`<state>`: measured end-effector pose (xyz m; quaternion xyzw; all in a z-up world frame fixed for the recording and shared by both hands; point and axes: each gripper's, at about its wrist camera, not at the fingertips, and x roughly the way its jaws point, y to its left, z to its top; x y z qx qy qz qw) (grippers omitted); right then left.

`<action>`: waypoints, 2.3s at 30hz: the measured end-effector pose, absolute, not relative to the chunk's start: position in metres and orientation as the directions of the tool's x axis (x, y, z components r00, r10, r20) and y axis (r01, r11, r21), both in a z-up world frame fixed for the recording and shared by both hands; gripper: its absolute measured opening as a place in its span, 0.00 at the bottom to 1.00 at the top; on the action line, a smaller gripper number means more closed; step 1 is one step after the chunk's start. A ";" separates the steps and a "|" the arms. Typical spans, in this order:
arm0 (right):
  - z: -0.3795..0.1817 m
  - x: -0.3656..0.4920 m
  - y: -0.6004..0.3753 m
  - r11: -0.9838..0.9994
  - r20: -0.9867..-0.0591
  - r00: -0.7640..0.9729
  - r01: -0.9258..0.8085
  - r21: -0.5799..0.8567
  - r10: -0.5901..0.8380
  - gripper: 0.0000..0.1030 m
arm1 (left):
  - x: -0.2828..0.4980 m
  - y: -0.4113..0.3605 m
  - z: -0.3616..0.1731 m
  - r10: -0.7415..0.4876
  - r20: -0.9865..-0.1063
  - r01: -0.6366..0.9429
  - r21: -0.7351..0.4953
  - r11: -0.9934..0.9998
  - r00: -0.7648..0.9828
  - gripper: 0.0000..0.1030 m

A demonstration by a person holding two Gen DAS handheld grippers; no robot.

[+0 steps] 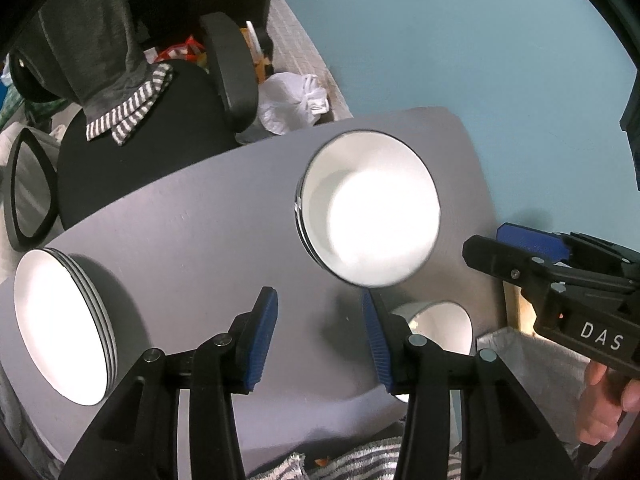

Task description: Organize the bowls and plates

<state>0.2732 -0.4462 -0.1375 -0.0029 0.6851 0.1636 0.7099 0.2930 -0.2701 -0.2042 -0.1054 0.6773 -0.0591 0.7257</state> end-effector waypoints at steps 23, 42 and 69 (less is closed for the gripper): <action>-0.146 0.202 -0.512 0.979 -0.983 0.011 -0.096 0.182 0.184 0.57 | 0.244 -0.328 -0.224 -0.272 -0.962 0.081 -0.273 0.959 -0.018 0.57; -0.216 0.184 -0.533 0.979 -0.979 -0.041 -0.033 0.201 0.199 0.57 | 0.238 -0.349 -0.283 -0.266 -0.956 0.071 -0.276 0.958 -0.125 0.57; -0.242 0.172 -0.537 0.964 -0.961 -0.092 -0.025 0.263 0.260 0.11 | 0.251 -0.353 -0.322 -0.320 -0.930 0.007 -0.327 0.945 -0.182 0.28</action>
